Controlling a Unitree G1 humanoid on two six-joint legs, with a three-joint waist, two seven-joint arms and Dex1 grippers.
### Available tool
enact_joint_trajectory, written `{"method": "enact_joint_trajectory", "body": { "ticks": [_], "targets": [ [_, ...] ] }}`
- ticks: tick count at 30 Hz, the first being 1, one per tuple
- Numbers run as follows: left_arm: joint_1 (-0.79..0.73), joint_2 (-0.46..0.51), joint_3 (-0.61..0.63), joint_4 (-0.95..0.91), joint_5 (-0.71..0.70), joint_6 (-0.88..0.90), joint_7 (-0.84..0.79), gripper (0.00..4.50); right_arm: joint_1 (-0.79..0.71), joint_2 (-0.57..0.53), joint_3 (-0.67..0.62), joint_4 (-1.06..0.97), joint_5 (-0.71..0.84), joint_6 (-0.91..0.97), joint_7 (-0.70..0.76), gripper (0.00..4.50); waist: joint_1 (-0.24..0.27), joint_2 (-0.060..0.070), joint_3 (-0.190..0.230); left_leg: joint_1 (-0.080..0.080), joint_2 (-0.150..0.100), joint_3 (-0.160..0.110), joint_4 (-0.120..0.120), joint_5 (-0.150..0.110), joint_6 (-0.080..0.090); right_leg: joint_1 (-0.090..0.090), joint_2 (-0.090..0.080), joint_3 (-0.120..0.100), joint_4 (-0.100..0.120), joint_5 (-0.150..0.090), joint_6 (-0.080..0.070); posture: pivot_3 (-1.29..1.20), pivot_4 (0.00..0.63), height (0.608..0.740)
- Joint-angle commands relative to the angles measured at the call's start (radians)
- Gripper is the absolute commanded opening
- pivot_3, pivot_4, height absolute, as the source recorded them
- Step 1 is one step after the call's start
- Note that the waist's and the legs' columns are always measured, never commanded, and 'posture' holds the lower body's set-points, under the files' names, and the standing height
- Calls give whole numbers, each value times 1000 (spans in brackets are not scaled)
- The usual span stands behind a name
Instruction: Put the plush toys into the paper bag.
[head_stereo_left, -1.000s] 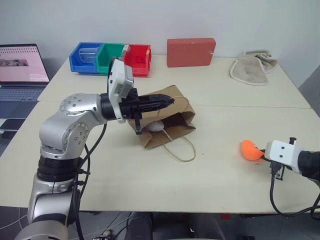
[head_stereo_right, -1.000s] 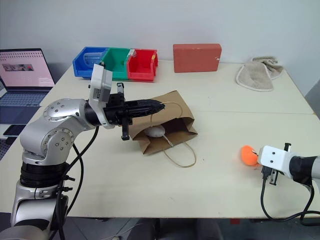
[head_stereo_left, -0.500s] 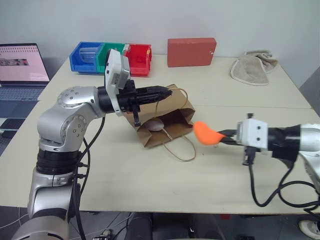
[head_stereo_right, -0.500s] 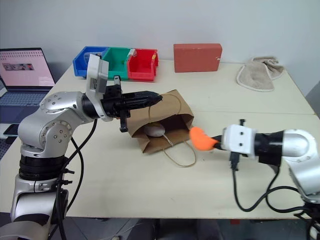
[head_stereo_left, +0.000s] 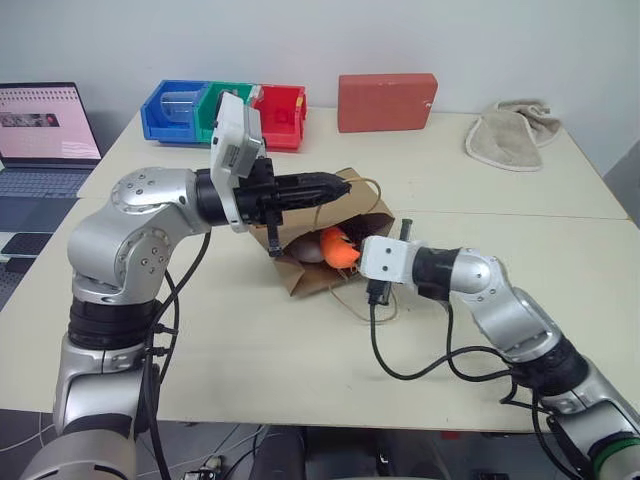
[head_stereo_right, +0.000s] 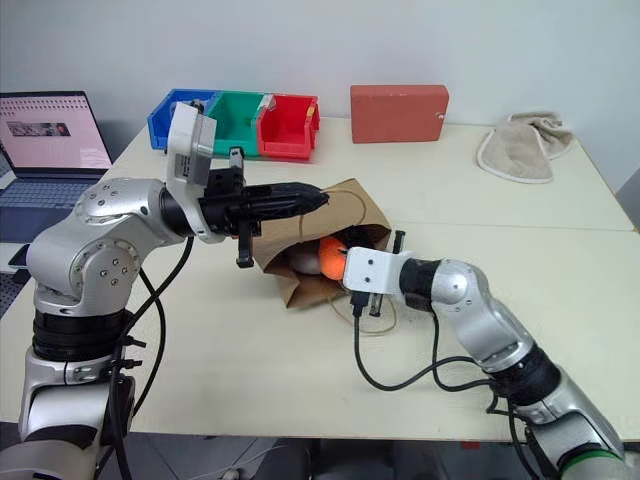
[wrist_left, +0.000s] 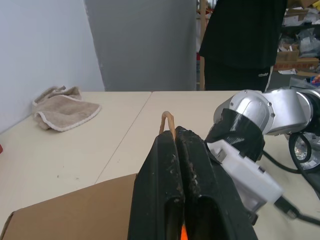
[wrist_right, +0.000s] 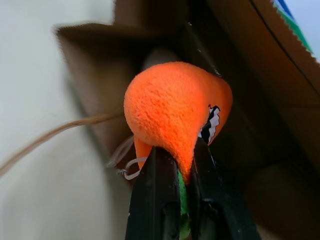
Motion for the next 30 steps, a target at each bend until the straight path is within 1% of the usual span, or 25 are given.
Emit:
{"method": "enact_joint_trajectory", "body": {
  "ticks": [1,6,12,15,24,25,30],
  "targets": [
    [-15,10,24,-27,-19,0,1,0,-26,36,15,38,-85,-64,-71,20,0,0,0,0,0,0,0,0,0,0,0,0,0,0,0,0,150,740],
    [-18,14,27,-23,-21,1,-4,0,-36,96,29,118,-166,-87,-128,20,-1,0,0,0,0,0,-1,0,0,0,0,0,0,0,0,0,150,740],
    [-16,13,24,-20,-20,-2,-8,0,-25,174,0,187,-171,-50,-157,20,-2,0,0,0,0,0,-1,0,0,0,0,0,0,0,0,0,150,740],
    [-17,13,23,-17,-18,-3,-8,0,-20,183,-5,186,-171,-39,-147,803,-2,0,0,0,0,0,-1,0,0,0,0,0,0,0,0,0,150,740],
    [-24,9,19,3,-6,-11,-5,0,-17,150,-34,132,-172,-25,-124,3984,-2,0,0,0,0,0,-1,0,0,0,0,0,0,0,0,0,150,740],
    [-25,8,18,6,-4,-12,-5,0,-15,145,-35,119,-171,-21,-116,4444,-2,0,0,0,0,0,-1,0,0,0,0,0,0,0,0,0,150,740],
    [-29,2,11,15,4,-20,-2,0,3,139,-35,37,-150,21,-56,4482,-2,0,0,0,0,-1,-1,0,0,0,0,0,0,0,0,0,150,740]
  ]
}}
